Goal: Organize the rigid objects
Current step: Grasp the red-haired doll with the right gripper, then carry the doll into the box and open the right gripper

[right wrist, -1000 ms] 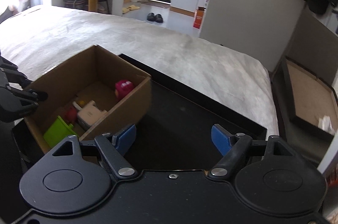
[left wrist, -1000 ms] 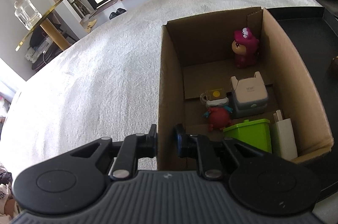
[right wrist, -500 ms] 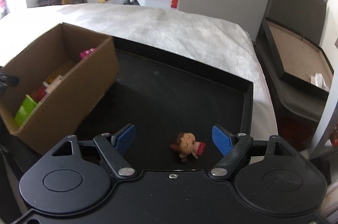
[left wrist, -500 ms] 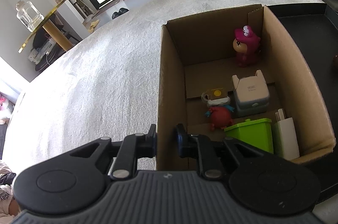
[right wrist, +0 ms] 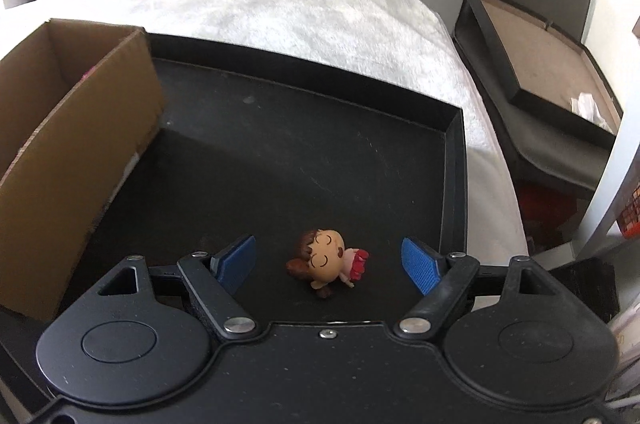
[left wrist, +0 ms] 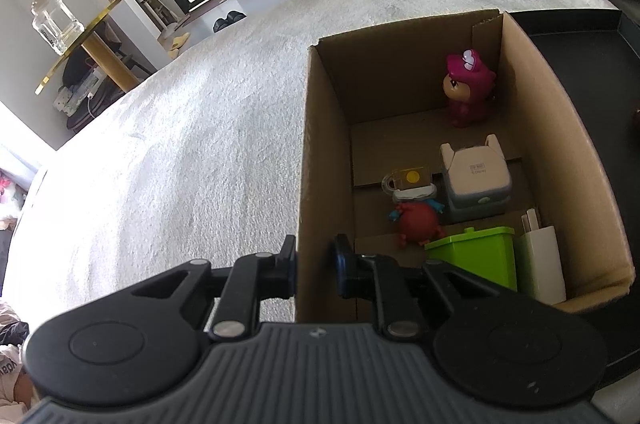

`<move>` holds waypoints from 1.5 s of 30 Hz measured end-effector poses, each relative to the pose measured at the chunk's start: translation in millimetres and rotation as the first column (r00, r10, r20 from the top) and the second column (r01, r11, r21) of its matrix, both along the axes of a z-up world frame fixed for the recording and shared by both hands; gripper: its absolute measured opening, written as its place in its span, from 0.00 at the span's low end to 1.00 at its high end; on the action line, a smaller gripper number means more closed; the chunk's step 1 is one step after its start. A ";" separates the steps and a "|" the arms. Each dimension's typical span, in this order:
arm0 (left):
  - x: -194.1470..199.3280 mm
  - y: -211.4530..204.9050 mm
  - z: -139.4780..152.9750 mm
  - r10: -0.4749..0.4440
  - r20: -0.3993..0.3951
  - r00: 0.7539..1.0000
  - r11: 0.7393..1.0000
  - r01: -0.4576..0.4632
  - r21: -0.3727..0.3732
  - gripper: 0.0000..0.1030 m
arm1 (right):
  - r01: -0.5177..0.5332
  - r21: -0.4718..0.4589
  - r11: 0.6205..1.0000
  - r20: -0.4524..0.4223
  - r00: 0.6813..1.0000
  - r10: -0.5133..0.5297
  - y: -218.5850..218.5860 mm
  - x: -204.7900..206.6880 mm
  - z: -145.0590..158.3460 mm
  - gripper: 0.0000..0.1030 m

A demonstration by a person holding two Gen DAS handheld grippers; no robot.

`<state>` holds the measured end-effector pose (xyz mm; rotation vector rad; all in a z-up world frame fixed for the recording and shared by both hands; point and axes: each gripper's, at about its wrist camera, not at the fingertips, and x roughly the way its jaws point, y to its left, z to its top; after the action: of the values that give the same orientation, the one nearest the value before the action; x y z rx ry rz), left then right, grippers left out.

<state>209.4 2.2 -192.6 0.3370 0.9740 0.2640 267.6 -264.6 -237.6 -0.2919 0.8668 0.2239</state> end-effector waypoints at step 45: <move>-2.8 5.4 3.8 -0.009 0.014 1.000 0.999 0.010 -0.044 0.16 | -0.261 0.008 0.965 0.157 0.954 0.256 72.4 -27.1 90.0 0.42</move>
<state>206.6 7.7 -188.7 0.2997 0.9634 0.2355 240.5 -192.2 -147.6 -0.3918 0.6699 0.4514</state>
